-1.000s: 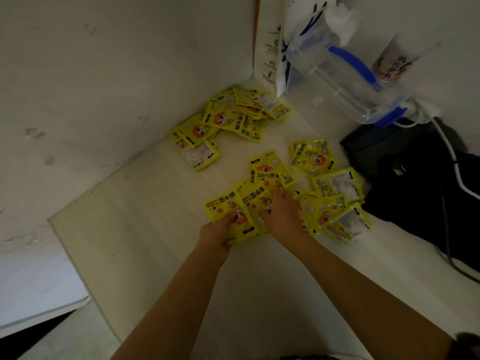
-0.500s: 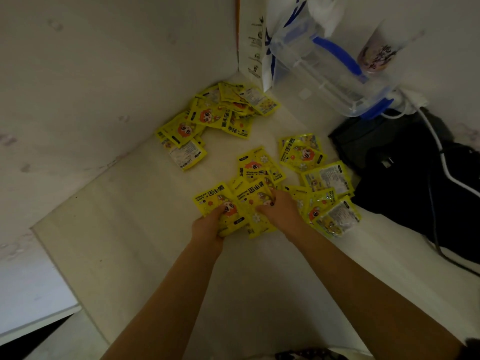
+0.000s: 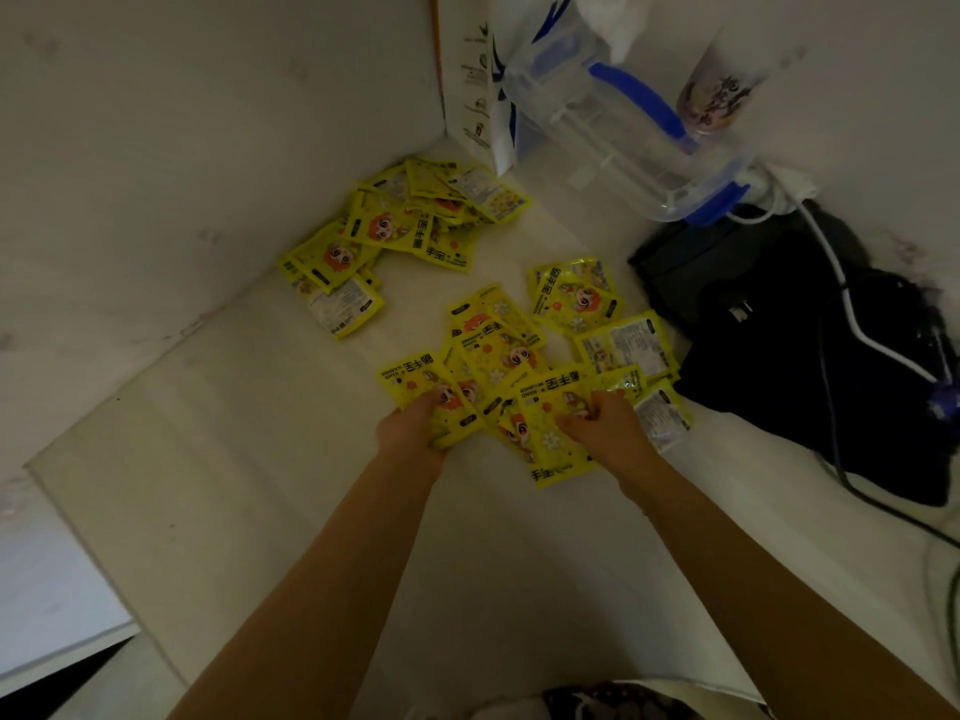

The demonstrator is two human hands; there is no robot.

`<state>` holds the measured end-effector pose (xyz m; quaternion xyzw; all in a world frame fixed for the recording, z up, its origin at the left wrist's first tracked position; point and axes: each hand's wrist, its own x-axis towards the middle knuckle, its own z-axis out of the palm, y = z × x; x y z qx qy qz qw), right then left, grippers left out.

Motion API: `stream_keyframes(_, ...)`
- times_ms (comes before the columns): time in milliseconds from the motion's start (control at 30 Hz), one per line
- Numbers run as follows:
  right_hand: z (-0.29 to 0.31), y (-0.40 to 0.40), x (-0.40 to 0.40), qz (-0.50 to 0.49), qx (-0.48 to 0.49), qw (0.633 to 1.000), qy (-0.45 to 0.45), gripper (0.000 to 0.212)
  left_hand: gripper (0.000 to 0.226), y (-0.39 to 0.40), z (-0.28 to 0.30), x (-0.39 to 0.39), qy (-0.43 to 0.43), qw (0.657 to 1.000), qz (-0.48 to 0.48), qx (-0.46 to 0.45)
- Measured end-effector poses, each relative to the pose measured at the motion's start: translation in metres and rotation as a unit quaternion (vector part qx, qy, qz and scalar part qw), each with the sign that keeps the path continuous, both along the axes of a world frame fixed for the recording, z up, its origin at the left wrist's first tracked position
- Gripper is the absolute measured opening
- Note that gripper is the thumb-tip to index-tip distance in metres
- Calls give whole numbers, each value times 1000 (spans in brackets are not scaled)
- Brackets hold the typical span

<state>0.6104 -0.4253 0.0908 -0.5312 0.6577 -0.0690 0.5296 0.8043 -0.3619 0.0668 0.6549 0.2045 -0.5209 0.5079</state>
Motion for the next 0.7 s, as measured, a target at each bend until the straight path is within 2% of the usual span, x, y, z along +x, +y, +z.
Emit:
stream_keyframes(167, 0, 4, -19, 10, -63, 997, 33, 46, 26, -11, 2, -8, -17, 1000, 6, -17)
stream_keyframes(300, 0, 6, -25, 22, -88, 993, 69, 43, 18, -15, 1, -10, -41, 999, -4, -14)
stream_keyframes(433, 0, 7, -25, 26, -104, 991, 75, 42, 20, -11, -1, -4, -83, 996, -7, 13)
stream_keyframes(533, -4, 6, -24, 21, -82, 994, 63, 37, 17, -5, 0, -3, -107, 994, 3, 5)
stream_keyframes(600, -7, 6, -24, 24, -56, 996, 58, 21, 20, -2, 1, -1, -112, 993, 19, -11)
stream_keyframes(700, -11, 6, -24, 18, -31, 999, 38, 27, 17, 0, 6, 1, -106, 993, 30, -37)
